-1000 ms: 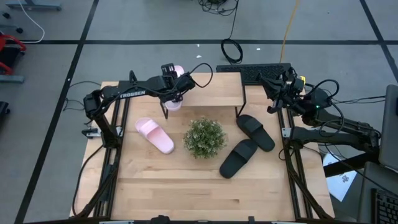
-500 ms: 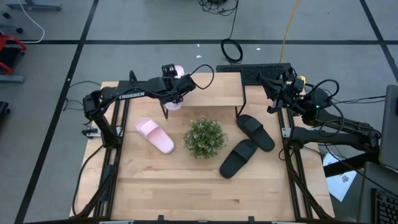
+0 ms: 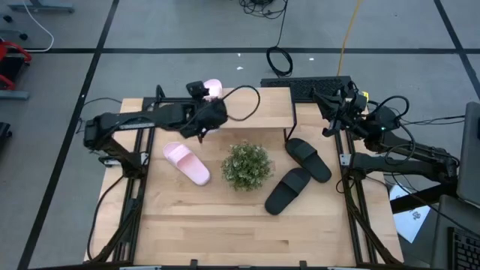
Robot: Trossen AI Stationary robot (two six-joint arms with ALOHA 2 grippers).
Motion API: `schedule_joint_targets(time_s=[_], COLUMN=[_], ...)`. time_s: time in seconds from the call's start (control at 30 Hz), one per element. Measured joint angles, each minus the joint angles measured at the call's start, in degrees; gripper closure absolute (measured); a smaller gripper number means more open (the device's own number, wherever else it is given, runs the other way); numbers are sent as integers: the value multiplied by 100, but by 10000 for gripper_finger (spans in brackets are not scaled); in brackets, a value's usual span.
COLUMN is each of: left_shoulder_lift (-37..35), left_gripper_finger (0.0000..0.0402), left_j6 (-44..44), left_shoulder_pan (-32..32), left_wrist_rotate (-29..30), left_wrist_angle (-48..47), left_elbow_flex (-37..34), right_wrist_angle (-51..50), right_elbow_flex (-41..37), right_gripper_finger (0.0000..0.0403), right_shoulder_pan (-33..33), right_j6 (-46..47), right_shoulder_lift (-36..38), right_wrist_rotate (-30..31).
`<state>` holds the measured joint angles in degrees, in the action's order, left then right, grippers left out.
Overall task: Pick and place slides into the shelf
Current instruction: Put the pink slipper on the shelf
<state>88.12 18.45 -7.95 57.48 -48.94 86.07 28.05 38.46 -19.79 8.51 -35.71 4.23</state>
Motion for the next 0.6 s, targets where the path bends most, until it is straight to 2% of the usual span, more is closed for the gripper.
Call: schedule_joint_targets(time_s=[0.17,0.27,0.37,0.5,0.6], left_shoulder_lift=[-374,-444,-433,-429,-414], left_gripper_finger=[156,156,158,166,175], left_j6=[-1439,-2728,-4109,-5653,-6512], left_shoulder_pan=[807,1250,1607,1961,2216], left_wrist_rotate=[-147,-694,-1528,-2545,-2943], left_wrist_angle=[-1213,-2198,-3228,-4003,-4046], left_elbow_flex=[634,1091,1387,1291,912], right_wrist_angle=[2,7,11,3,2], right_elbow_flex=[0,0,0,0,0], right_gripper_finger=[403,403,403,403,403], right_shoulder_pan=[0,0,0,1,2], right_j6=[-17,-20,-20,-67,-185], right_shoulder_lift=[-1,1,2,1,1], right_wrist_rotate=[0,0,0,-2,-29])
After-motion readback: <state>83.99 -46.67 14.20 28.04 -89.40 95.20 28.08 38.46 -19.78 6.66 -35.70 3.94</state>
